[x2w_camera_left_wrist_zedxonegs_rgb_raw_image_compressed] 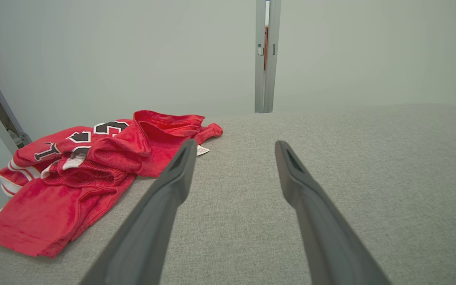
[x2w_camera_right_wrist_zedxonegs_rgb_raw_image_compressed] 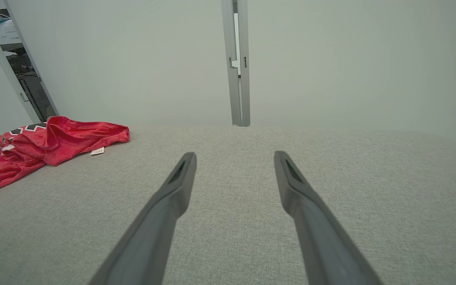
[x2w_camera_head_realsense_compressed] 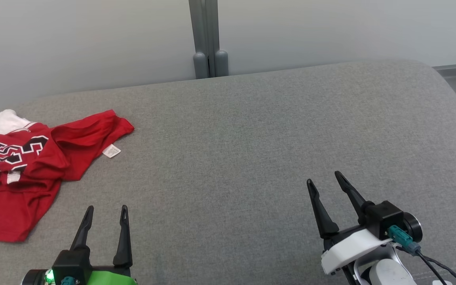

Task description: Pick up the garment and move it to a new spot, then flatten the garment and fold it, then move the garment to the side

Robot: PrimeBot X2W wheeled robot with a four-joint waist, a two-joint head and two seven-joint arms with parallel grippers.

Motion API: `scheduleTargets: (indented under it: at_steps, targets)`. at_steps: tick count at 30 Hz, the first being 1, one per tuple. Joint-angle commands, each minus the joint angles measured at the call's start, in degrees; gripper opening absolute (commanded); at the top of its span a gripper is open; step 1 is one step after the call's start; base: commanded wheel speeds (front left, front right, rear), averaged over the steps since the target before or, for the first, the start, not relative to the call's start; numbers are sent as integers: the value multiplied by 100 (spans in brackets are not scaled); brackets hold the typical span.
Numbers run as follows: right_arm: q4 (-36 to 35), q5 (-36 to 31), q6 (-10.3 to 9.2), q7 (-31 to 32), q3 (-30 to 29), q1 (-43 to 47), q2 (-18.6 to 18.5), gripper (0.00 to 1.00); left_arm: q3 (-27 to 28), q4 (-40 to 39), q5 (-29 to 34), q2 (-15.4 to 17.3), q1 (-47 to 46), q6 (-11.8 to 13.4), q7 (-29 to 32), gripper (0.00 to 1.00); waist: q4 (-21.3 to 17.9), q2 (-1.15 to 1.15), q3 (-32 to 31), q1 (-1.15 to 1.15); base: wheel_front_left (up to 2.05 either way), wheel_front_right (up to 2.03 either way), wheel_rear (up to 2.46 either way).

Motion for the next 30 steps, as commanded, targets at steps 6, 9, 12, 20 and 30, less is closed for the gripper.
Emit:
scheduleTargets:
  at_steps: [6, 9, 12, 20, 30]
  targets:
    - [19, 3, 0, -18, 19, 47, -24, 100, 4, 18, -32, 37, 66, -3, -22, 100, -21, 0, -5, 0, 0, 0, 0]
    - [20, -3, 0, -18, 26, 46, -24, 100, 5, 31, -35, 37, 49, -14, -22, 100, -18, 0, 0, 0, 0, 0, 0]
    - [28, -8, 0, -18, 22, 66, -23, 100, -18, 47, -34, 37, 12, -28, -22, 100, 27, 0, 8, 0, 0, 0, 0]
    - [10, -43, 0, -18, 8, 107, -23, 100, -20, 21, -36, 36, -62, -7, -22, 100, 378, 0, 32, 0, 0, 0, 0]
    - [37, -24, 0, -18, 72, 236, -22, 100, 86, -127, 10, 35, 45, 305, -21, 100, 1145, 0, -10, 0, 0, 0, 0]
